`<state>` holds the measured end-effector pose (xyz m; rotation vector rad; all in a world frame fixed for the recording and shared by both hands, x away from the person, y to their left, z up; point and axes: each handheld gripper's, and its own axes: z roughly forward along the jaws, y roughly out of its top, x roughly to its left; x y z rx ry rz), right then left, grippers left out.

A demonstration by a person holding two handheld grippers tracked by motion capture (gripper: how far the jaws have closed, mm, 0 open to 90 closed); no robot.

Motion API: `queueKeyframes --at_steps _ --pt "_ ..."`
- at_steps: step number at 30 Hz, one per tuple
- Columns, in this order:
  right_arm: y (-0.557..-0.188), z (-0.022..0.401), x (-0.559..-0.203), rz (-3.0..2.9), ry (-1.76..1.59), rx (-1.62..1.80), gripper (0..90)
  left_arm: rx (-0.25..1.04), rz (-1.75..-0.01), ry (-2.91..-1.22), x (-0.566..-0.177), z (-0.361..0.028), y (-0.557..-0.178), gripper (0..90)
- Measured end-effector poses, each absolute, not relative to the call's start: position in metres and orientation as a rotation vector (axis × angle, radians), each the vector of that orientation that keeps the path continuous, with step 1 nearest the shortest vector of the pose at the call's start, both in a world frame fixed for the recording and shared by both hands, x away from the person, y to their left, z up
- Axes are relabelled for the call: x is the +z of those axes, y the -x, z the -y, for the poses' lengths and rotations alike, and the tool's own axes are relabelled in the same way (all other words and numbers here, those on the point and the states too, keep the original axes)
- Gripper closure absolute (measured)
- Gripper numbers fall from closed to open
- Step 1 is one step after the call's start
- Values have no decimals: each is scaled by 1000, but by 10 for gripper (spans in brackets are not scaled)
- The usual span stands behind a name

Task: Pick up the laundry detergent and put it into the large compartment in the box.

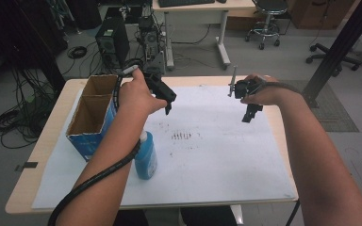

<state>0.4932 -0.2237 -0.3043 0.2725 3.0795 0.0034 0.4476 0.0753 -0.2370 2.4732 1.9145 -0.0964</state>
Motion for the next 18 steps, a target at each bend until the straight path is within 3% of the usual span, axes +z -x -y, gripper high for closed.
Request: queueKeyframes --at_steps 18 --pt "-489 228 -301 -3060 -263 46 45 -58 -1941 -2427 -223 -74 -430 2"
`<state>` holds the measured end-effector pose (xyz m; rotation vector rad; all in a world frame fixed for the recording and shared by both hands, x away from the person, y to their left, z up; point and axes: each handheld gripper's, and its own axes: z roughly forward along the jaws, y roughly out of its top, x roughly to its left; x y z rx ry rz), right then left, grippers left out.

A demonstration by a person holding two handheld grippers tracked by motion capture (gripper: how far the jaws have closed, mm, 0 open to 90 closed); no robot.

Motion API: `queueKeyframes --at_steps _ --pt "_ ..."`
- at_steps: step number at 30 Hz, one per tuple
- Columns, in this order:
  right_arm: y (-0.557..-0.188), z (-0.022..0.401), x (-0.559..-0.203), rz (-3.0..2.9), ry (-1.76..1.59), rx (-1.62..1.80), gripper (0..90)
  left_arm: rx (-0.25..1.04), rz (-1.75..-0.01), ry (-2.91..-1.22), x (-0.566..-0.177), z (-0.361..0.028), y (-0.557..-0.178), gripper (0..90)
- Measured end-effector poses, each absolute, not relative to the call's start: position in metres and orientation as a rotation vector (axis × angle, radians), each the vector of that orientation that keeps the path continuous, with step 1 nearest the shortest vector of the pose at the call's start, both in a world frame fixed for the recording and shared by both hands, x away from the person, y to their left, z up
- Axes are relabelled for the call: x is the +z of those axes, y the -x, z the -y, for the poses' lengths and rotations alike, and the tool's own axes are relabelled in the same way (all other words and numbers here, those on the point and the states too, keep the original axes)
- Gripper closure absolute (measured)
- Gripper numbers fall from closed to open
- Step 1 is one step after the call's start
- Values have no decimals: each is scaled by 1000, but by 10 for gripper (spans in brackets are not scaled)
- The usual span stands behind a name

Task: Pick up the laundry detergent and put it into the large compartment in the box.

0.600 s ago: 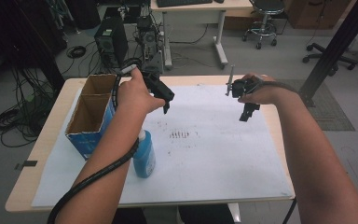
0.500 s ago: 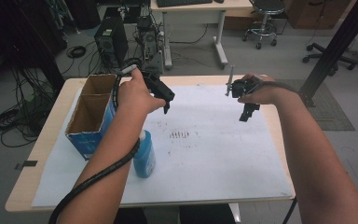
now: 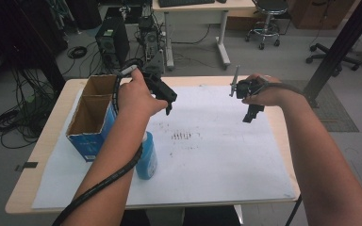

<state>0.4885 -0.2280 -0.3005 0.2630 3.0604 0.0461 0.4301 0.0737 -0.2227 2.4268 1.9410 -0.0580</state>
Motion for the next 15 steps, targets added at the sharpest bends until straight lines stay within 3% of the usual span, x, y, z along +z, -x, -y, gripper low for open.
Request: queueKeyframes --at_steps 15 --pt "-485 228 -304 -3059 -223 41 46 -37 -1991 -2380 -212 -76 -409 2"
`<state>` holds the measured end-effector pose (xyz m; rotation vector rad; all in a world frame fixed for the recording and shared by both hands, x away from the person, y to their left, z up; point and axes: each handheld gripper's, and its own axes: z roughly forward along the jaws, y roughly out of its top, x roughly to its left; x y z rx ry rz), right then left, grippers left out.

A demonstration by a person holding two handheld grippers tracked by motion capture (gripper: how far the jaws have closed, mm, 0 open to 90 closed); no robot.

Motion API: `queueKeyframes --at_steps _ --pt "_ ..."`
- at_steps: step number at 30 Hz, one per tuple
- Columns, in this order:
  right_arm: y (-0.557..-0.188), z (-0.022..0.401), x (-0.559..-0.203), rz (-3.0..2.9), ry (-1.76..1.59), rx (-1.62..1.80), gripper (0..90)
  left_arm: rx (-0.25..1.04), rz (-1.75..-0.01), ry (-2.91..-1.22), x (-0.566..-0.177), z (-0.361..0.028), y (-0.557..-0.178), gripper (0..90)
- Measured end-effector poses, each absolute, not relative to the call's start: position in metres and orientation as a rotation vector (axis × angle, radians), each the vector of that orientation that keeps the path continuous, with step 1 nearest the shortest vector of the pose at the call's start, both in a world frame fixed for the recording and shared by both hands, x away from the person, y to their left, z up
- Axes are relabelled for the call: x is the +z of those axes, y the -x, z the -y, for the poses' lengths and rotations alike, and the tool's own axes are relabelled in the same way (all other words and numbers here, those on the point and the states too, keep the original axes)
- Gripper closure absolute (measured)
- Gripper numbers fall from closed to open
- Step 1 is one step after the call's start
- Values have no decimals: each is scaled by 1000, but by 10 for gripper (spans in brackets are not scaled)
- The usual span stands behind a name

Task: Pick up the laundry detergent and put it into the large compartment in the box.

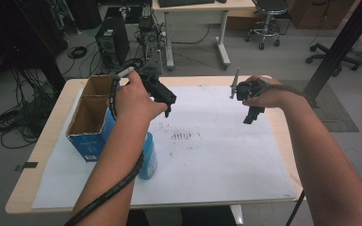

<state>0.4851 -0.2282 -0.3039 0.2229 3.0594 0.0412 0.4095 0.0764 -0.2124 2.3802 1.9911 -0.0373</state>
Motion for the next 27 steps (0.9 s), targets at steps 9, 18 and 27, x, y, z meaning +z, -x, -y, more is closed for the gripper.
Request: queueKeyframes --at_steps 9,18,27 --pt "-484 225 -304 -3062 -189 39 47 -21 -2031 -2359 -208 -84 -392 2" --pt "-481 215 -305 -3062 -153 39 47 -26 -2054 -2339 -210 -90 -379 2" --pt "-478 213 -303 -3061 -149 39 43 -32 -2075 -2312 -212 -95 -370 2"
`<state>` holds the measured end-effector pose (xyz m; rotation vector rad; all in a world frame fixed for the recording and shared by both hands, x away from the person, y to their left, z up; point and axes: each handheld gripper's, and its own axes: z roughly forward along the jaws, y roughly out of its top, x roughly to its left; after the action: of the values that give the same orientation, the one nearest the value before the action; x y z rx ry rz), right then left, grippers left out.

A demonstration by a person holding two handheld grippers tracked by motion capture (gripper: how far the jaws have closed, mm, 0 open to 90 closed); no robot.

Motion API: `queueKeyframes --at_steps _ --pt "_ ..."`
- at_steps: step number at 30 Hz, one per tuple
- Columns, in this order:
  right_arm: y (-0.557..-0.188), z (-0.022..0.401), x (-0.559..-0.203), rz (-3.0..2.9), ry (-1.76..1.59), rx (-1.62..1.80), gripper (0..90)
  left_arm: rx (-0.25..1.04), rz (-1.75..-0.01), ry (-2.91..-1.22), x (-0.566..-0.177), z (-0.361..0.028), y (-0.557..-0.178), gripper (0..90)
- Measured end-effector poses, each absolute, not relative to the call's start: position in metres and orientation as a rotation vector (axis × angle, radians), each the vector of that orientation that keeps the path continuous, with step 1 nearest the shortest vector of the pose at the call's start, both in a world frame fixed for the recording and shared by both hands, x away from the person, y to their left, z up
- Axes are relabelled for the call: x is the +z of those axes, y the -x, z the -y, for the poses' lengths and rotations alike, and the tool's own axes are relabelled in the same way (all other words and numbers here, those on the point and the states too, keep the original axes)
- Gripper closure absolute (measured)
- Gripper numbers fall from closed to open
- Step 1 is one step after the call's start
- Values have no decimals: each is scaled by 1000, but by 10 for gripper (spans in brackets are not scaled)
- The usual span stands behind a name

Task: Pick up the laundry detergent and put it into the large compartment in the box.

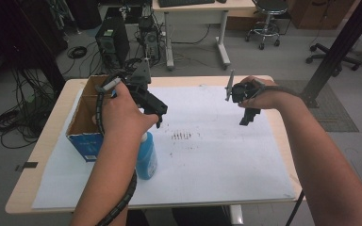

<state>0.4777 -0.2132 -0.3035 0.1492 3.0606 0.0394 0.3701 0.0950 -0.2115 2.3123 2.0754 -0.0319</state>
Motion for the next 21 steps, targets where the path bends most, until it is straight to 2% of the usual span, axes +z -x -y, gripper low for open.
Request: queueKeyframes --at_steps 21 --pt "-473 213 -302 -3061 -147 46 41 -63 -2083 -2315 -228 -99 -361 2"
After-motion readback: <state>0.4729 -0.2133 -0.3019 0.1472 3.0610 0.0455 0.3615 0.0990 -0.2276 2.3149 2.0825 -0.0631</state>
